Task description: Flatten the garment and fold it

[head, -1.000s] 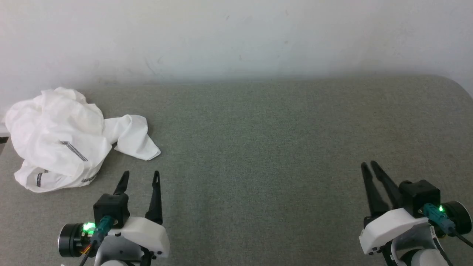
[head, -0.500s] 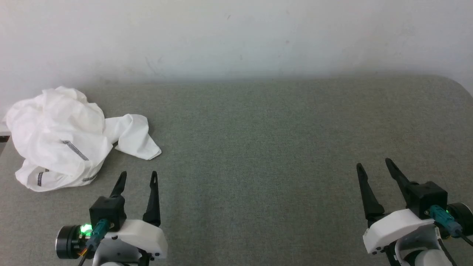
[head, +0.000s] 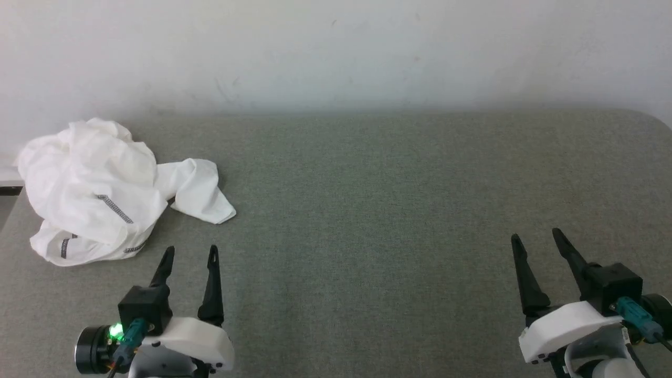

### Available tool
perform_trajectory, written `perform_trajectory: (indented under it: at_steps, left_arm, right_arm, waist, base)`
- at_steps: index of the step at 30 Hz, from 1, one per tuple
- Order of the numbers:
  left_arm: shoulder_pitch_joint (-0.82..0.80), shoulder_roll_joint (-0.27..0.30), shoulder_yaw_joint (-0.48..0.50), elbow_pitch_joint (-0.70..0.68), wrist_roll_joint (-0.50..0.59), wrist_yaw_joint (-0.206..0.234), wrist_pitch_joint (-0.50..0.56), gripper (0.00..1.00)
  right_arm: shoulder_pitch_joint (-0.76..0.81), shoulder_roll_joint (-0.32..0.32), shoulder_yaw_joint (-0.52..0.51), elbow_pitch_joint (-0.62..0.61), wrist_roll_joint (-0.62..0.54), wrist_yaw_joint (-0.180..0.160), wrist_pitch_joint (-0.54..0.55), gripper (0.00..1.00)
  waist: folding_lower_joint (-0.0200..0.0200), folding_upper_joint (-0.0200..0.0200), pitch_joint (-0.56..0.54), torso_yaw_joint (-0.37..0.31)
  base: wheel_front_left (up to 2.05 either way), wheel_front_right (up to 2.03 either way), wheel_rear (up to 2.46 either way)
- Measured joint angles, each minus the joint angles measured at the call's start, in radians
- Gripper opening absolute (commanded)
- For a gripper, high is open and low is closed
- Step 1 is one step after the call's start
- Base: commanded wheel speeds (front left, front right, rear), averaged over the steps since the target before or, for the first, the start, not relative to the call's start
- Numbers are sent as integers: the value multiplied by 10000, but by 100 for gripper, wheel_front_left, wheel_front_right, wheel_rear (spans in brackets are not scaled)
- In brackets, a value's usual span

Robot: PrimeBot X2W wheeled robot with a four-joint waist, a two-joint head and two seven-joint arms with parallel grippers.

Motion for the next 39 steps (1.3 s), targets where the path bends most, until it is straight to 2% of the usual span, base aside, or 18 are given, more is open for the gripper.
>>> perform_trajectory:
  at_steps: [16,39]
  left_arm:
    - [264,0,100,-36,-207,-2,-309,100]
    - [501,0,291,-102,-855,100,-811,100]
  right_arm:
    - [80,0,-67,228,142,2,-341,100]
    - [78,2,127,721,-33,2,-798,100]
  waist:
    - [0,-1,-69,694]
    - [-1,-1,-17,2401]
  base:
    - [0,0,0]
    - [0,0,0]
